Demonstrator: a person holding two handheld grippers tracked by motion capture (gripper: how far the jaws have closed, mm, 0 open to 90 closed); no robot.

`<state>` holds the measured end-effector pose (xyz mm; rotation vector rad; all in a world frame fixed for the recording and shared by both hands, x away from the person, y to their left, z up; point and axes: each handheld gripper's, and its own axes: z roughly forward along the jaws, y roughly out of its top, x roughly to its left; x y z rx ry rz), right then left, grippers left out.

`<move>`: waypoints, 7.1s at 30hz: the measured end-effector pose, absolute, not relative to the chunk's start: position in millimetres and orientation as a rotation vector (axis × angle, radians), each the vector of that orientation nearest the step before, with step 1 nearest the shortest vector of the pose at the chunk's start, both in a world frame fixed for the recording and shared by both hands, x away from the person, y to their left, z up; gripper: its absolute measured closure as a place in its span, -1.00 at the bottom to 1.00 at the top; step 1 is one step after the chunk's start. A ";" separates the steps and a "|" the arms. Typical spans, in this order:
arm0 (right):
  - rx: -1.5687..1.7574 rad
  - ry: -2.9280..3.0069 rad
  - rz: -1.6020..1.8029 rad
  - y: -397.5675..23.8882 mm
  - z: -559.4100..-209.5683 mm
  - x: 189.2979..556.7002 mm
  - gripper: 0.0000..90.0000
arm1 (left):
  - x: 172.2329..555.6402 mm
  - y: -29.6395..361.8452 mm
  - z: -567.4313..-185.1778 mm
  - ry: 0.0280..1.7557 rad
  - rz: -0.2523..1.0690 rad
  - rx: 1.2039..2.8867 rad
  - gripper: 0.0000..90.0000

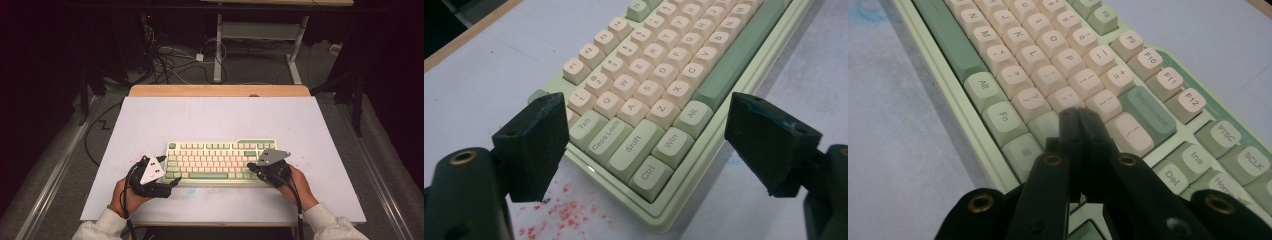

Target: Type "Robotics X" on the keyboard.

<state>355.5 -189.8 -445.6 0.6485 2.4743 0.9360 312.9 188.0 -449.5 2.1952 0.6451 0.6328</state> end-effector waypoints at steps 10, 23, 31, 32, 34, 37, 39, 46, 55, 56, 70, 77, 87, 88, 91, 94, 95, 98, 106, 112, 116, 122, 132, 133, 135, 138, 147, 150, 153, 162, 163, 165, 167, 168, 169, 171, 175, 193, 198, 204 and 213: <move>0.651 2.483 0.916 -187.5 -448.6 357.5 1.00 | 311.1 192.3 -447.9 0.651 0.639 2.189 -0.61; 0.661 2.479 0.909 -186.4 -451.8 357.0 1.00 | 311.8 197.5 -436.9 0.657 0.559 2.167 0.11; 0.662 2.477 0.906 -186.3 -451.9 356.2 1.00 | 312.5 201.3 -431.8 0.668 0.523 2.159 0.89; 0.662 2.476 0.909 -186.3 -452.0 356.1 1.00 | 312.8 201.1 -431.6 0.668 0.521 2.159 0.93; 0.664 2.475 0.910 -186.6 -452.1 356.1 1.00 | 313.8 200.1 -431.5 0.668 0.515 2.172 0.96; 0.664 2.476 0.910 -186.5 -452.1 356.0 1.00 | 315.7 198.5 -432.4 0.672 0.510 2.182 0.96; 0.664 2.475 0.908 -186.4 -452.1 355.8 1.00 | 316.7 198.4 -432.7 0.679 0.512 2.183 0.96; 0.663 2.471 0.909 -186.6 -452.3 355.4 1.00 | 321.2 196.7 -432.3 0.691 0.492 2.194 0.96; 0.662 2.471 0.905 -187.0 -452.2 355.4 1.00 | 332.4 181.6 -429.0 0.663 0.473 2.229 0.95; 0.662 2.470 0.905 -187.0 -452.2 355.3 1.00 | 334.3 179.4 -429.3 0.661 0.459 2.236 0.95; 0.666 2.465 0.905 -187.0 -452.6 354.6 1.00 | 350.0 154.0 -435.2 0.619 0.407 2.308 0.95; 0.669 2.464 0.906 -187.2 -452.7 354.2 1.00 | 355.9 145.2 -442.3 0.610 0.391 2.348 0.95; 0.667 2.465 0.904 -187.1 -452.6 354.0 1.00 | 358.9 140.3 -450.7 0.612 0.380 2.378 0.95; 0.663 2.464 0.903 -187.1 -452.6 354.0 1.00 | 358.9 140.3 -450.9 0.612 0.382 2.378 0.95; 0.662 2.464 0.903 -187.1 -452.6 354.0 1.00 | 358.6 139.6 -451.4 0.611 0.381 2.377 0.95; 0.662 2.464 0.902 -187.0 -452.7 353.8 1.00 | 358.1 138.3 -453.0 0.602 0.377 2.397 0.95; 0.661 2.465 0.902 -187.0 -452.7 353.8 1.00 | 357.8 138.3 -453.4 0.602 0.377 2.392 0.95; 0.655 2.464 0.896 -186.9 -452.6 353.6 1.00 | 357.1 137.5 -451.5 0.590 0.403 2.411 0.95; 0.657 2.465 0.891 -187.7 -452.2 353.4 1.00 | 353.9 141.5 -442.7 0.590 0.439 2.363 0.95; 0.656 2.462 0.893 -187.7 -452.4 353.2 1.00 | 353.6 142.1 -440.5 0.581 0.447 2.365 0.95; 0.660 2.462 0.894 -187.7 -452.4 353.0 1.00 | 353.5 141.9 -440.6 0.580 0.448 2.366 0.95; 0.651 2.467 0.892 -187.8 -451.8 353.8 1.00 | 352.9 142.7 -439.2 0.587 0.462 2.349 0.95; 0.655 2.461 0.916 -190.1 -450.0 353.8 1.00 | 352.1 144.1 -436.7 0.596 0.503 2.316 0.95; 0.650 2.453 0.922 -190.9 -448.7 353.8 1.00 | 351.9 144.0 -436.7 0.596 0.511 2.314 0.95; 0.654 2.447 0.930 -191.7 -446.9 353.5 1.00 | 351.6 144.0 -436.7 0.596 0.518 2.308 0.95; 0.656 2.435 0.947 -193.3 -444.7 353.3 1.00 | 351.5 144.1 -436.6 0.598 0.530 2.299 0.95; 0.662 2.362 1.053 -198.5 -434.5 350.5 0.77 | 351.8 143.6 -437.3 0.605 0.567 2.304 0.68; 0.663 2.352 1.059 -198.5 -434.0 350.1 0.67 | 351.6 142.3 -438.3 0.603 0.564 2.302 0.48; 0.660 2.346 1.065 -198.5 -433.6 350.1 0.48 | 352.1 141.4 -439.0 0.614 0.576 2.302 0.25; 0.639 2.345 1.075 -195.7 -434.4 348.8 -0.08 | 351.1 137.7 -442.9 0.629 0.610 2.299 -0.38; 0.637 2.341 1.073 -195.2 -434.5 348.5 -0.14 | 350.8 137.2 -443.6 0.630 0.613 2.300 -0.40; 0.635 2.340 1.076 -194.7 -434.7 348.6 -0.24 | 350.0 135.9 -444.4 0.622 0.617 2.301 -0.48; 0.636 2.336 1.072 -193.8 -435.1 348.5 -0.34 | 348.2 134.4 -444.7 0.612 0.628 2.296 -0.57; 0.635 2.330 1.078 -193.5 -435.1 348.5 -0.38 | 347.4 133.7 -444.8 0.602 0.625 2.297 -0.58; 0.637 2.325 1.085 -193.3 -435.2 348.5 -0.41 | 346.8 132.9 -445.1 0.597 0.630 2.301 -0.62; 0.639 2.319 1.083 -192.6 -435.4 348.5 -0.49 | 345.8 131.3 -446.3 0.592 0.629 2.300 -0.65; 0.644 2.322 1.077 -191.0 -436.5 348.6 -0.61 | 344.1 130.4 -447.9 0.575 0.627 2.294 -0.65; 0.641 2.291 1.084 -191.3 -432.0 350.2 -0.64 | 344.3 136.2 -441.9 0.560 0.666 2.253 -0.65; 0.627 2.269 1.074 -192.6 -428.8 349.5 -0.64 | 344.1 137.8 -439.2 0.554 0.673 2.244 -0.65; 0.625 2.246 1.070 -195.1 -425.3 347.7 -0.63 | 341.1 140.3 -435.7 0.536 0.697 2.236 -0.65; 0.609 2.225 1.059 -198.6 -422.3 341.9 -0.63 | 334.8 143.0 -432.9 0.521 0.717 2.229 -0.65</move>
